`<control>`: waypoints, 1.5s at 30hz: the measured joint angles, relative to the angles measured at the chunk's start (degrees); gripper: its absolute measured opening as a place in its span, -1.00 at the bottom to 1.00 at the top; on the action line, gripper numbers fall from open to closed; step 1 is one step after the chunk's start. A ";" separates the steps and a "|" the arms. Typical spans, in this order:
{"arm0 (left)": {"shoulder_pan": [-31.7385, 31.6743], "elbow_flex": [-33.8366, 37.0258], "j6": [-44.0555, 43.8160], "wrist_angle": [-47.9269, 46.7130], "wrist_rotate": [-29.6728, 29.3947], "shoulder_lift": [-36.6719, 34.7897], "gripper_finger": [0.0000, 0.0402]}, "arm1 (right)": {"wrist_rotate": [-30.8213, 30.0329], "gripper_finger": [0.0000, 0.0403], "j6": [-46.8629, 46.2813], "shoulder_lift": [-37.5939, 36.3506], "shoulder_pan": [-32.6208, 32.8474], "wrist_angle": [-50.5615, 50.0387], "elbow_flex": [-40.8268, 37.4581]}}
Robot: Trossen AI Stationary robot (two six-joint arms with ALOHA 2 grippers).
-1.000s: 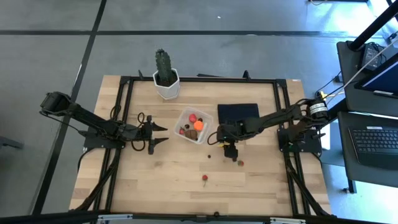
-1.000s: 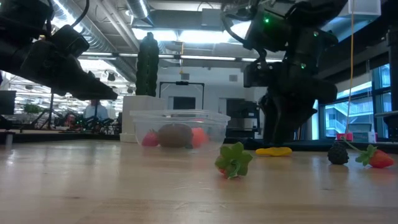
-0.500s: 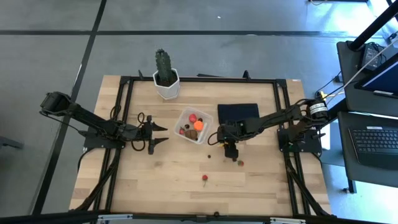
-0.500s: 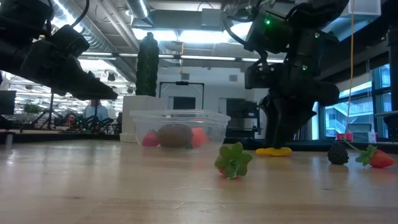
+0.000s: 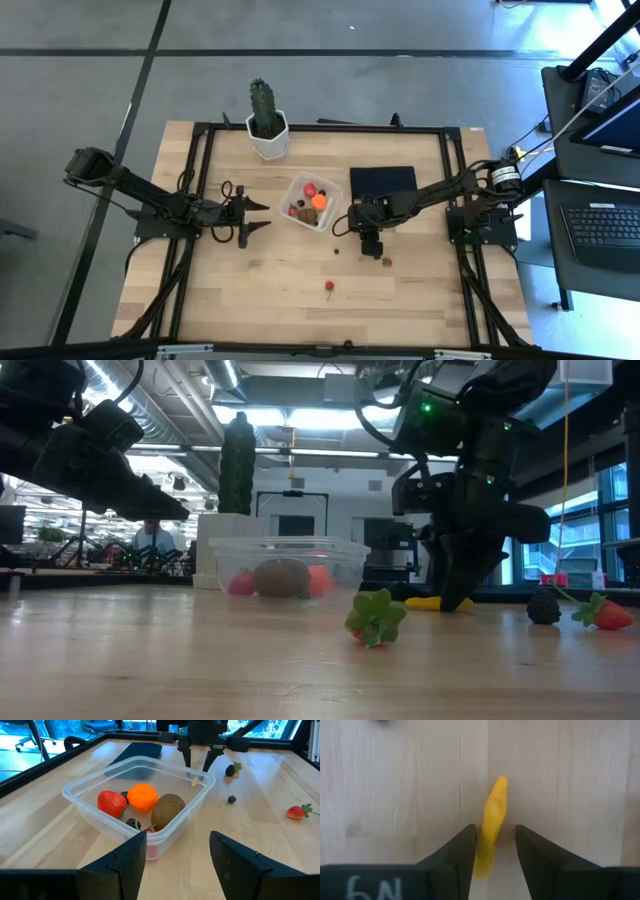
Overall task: Pick and placing Produce into tupperware
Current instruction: Put the yellow corn into the transparent container
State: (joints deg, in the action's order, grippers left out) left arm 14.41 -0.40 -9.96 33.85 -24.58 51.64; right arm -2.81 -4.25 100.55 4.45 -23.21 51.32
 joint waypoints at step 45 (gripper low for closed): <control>-0.02 0.00 0.00 -0.88 0.00 0.00 0.04 | -4.69 -0.84 9.20 10.24 -8.43 7.28 22.37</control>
State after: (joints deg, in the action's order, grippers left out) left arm 14.39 -0.40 -9.96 32.96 -24.58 51.64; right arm -7.51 4.95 110.80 -3.98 -15.92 73.69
